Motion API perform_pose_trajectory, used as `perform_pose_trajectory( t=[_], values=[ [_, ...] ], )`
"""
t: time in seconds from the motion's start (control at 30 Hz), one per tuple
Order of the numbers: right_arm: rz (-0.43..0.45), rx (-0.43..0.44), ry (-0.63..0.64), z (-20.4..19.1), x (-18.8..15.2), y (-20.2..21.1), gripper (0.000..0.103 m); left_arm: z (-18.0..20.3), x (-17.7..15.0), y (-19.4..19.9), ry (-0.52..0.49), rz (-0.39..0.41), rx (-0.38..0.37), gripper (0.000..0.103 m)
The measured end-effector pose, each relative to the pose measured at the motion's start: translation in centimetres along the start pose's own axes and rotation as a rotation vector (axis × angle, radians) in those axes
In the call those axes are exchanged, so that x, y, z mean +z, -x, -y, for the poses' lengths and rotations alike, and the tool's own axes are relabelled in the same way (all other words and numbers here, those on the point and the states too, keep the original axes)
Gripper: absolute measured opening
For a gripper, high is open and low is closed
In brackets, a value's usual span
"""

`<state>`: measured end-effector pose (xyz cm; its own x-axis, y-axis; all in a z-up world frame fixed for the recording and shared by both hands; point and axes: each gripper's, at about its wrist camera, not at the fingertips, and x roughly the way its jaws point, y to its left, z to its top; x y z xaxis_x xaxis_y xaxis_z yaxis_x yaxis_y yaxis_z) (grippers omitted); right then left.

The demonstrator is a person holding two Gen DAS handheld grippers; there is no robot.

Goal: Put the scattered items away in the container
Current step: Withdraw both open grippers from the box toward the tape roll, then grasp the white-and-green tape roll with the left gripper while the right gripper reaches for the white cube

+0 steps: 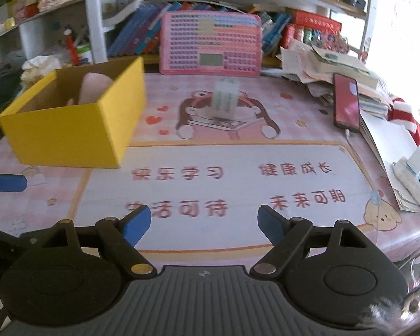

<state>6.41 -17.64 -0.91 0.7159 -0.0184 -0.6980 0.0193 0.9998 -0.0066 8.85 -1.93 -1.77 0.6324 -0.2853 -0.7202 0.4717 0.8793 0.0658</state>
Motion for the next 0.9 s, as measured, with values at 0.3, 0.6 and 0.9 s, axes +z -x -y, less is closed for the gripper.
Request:
perform_pose_trajectory(
  t=[0.3,0.6,0.9],
  values=[
    [-0.037,-0.030,-0.030,7.3,2.0,-3.6,0.083,5.1,4.8,-5.6,-0.028,-0.034,-0.042,0.093],
    [0.002,0.023,-0.073,13.8,5.8,-7.1,0.083,8.0,10.2,-10.5,-0.011,-0.043,0.019,0.093],
    [0.014,0.073,-0.075,17.4,8.8,-11.6,0.082,8.7,15.4,-16.1,0.022,-0.006,0.109,0.093]
  ],
)
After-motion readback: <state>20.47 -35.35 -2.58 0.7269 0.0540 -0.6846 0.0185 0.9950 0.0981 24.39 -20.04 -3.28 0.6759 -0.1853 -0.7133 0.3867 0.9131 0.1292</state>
